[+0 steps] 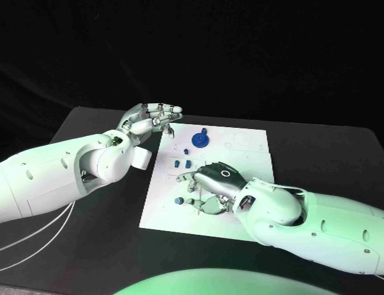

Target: Assemble the parts on the task board

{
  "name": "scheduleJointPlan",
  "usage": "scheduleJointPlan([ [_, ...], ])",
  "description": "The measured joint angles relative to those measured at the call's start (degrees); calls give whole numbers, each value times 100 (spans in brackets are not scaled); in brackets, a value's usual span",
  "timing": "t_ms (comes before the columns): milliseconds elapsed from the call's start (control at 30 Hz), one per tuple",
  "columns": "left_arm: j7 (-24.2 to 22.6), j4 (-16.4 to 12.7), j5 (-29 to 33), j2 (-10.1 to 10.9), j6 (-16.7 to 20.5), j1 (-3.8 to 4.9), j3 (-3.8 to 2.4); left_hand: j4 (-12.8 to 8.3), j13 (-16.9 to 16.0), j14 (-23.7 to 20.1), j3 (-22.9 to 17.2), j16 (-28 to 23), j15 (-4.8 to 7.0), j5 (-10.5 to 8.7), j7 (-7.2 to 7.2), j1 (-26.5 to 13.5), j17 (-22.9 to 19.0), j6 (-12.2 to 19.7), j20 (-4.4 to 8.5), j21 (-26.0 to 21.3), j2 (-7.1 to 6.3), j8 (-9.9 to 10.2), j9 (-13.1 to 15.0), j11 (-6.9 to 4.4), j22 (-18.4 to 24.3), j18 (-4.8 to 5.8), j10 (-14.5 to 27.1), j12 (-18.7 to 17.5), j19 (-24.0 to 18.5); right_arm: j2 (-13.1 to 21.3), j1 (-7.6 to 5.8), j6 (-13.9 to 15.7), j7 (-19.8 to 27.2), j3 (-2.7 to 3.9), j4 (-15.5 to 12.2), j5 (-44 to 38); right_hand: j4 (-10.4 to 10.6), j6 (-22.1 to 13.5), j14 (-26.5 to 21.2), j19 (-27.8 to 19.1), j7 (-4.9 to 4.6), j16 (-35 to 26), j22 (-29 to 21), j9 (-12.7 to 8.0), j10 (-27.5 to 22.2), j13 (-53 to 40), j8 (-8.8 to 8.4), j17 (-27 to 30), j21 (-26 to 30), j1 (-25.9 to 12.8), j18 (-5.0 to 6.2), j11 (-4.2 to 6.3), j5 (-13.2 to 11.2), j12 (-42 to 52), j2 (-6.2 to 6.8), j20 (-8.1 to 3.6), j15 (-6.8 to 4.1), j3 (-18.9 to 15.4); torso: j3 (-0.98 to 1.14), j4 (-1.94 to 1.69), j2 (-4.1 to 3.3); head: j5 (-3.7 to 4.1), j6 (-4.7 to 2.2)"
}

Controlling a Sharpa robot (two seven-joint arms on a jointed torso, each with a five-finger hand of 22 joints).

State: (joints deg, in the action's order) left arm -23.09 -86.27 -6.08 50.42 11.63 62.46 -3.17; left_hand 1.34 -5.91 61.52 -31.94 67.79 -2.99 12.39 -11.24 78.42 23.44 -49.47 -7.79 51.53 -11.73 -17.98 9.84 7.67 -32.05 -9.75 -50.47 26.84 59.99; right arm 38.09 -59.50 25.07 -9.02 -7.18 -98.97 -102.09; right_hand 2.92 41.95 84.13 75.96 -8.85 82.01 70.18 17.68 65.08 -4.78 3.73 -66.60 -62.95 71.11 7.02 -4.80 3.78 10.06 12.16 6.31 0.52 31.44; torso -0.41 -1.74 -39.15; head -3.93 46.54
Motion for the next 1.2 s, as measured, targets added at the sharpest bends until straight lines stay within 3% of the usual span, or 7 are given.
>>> scheduleJointPlan([
  [67,4,1,0,1,-2,0,1,0,0,0,0,0,0,0,0,0,0,0,0,0,0,0,0,0,0,0,0,0,0,183,-54,198,67,28,-127,174,7,201,0,108,-52,-41,114,69,1,-25,59,115,-155,0,-86,0,55,51,0,-3,0,-7,0,3,2,30,-12],
  [233,11,4,-1,5,-9,0,8,0,0,0,0,0,0,0,-13,0,1,13,0,0,0,0,-1,13,0,0,13,0,0,685,-264,424,201,61,-366,819,8,967,0,173,-133,-45,228,244,307,-166,473,139,-282,93,-86,-67,100,327,-93,25,0,-8,0,1,3,141,-49],
  [333,17,5,-1,15,-14,-1,20,0,0,0,0,0,0,0,-20,0,1,20,0,0,0,0,-1,21,0,0,21,0,0,1162,-440,403,231,77,-487,1480,3,1211,-28,280,-14,-11,364,308,758,-420,632,11,-465,128,-86,73,170,725,-85,-39,-44,-113,-3,1,7,246,-73],
  [400,19,5,-1,25,-17,-1,22,0,1,0,0,0,0,0,-20,0,1,20,0,0,0,0,-1,21,0,0,21,0,0,1438,-513,335,224,81,-544,1879,126,1304,-13,391,79,94,463,379,1050,-824,721,-187,-690,-36,-198,185,383,1246,-19,-133,-162,-347,-7,7,10,341,-85],
  [533,22,4,-1,41,-23,-2,27,0,1,0,0,0,0,0,-20,0,1,20,0,0,0,0,-1,21,0,0,21,0,0,1933,-579,72,128,64,-652,2582,455,1326,-19,563,175,281,477,685,754,-2421,983,-597,-994,-322,-219,287,693,2820,-46,-225,-250,-837,-13,28,14,533,-97],
  [767,25,-9,-3,44,-36,-2,29,-17,1,0,17,0,0,0,-20,0,1,20,0,0,0,-20,4,21,-1,0,21,0,0,2639,-588,-364,-173,-12,-856,3087,966,1273,-20,745,298,553,477,1351,1448,-6346,1514,-836,-1393,-401,-311,336,853,6263,-70,-262,-250,-1407,-14,69,21,743,-81],
  [1200,27,-17,-5,65,-44,-2,30,-17,2,0,17,0,0,0,-20,0,-4,20,0,0,0,-20,3,21,-1,0,20,-1,0,2930,-295,-496,-877,-81,-1150,2605,1380,1187,0,776,312,576,476,1662,1580,-6980,1709,-836,-1526,-507,-310,348,853,6738,-100,-251,-269,-1889,-24,103,35,846,-36],
])
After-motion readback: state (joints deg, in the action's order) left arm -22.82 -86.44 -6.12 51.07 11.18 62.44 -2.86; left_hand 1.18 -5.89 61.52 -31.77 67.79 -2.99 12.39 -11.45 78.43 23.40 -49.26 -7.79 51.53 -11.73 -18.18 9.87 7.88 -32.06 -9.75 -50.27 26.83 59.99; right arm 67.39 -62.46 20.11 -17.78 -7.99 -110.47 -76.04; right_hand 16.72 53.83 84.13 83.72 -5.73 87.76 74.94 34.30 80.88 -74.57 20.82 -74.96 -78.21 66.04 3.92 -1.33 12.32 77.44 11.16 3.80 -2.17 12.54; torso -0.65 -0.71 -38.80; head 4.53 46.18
